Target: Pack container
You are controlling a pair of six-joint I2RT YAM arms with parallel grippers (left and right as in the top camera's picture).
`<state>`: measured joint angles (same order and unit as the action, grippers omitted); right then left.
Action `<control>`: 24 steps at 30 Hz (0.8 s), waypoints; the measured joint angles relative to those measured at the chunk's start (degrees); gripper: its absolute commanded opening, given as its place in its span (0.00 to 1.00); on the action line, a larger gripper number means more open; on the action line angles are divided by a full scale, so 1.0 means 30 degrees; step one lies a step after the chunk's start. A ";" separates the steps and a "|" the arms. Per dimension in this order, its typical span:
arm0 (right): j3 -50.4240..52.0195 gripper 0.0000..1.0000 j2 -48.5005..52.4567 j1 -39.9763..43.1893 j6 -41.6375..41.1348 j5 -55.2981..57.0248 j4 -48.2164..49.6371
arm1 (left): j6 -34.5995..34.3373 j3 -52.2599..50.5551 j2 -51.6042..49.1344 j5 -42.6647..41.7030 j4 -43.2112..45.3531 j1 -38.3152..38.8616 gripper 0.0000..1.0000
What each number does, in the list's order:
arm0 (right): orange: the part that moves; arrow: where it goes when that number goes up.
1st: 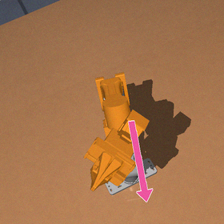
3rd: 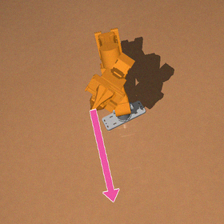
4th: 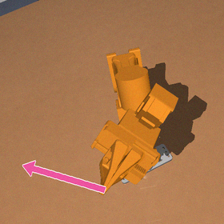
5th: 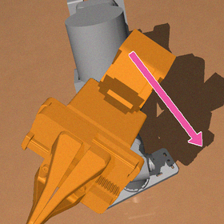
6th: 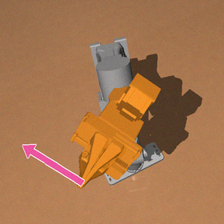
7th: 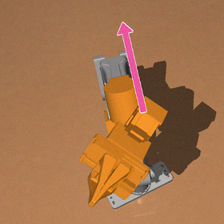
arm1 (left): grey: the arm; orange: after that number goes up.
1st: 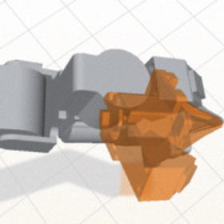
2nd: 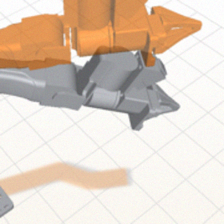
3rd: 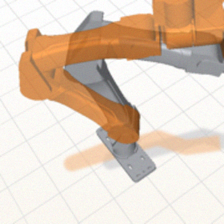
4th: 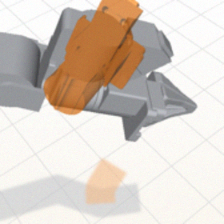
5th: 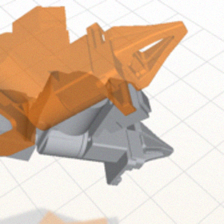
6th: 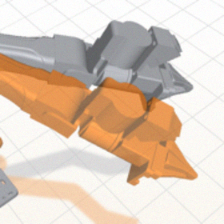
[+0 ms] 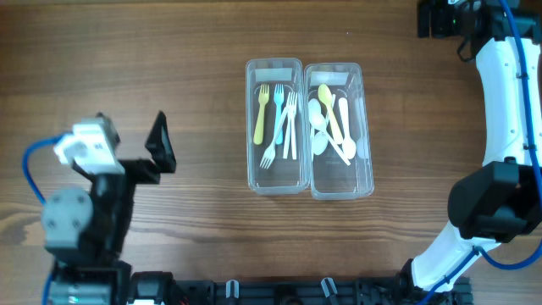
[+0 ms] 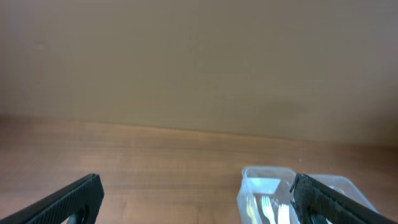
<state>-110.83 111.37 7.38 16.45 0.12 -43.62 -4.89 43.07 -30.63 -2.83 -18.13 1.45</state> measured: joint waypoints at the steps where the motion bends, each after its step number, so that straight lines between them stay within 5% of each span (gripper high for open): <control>1: 0.0000 1.00 0.0000 0.0000 0.0000 0.0000 0.0000 | -0.0117 -0.1071 0.0648 0.0000 0.0525 0.0000 1.00; 24: 0.0007 1.00 0.0000 0.0000 0.0000 0.0000 0.0000 | -0.4095 -1.0273 0.8939 0.0007 0.1501 0.0000 1.00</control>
<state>-110.80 111.37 7.38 16.45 0.12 -43.62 -17.17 12.25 -3.81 -2.81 -13.63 1.45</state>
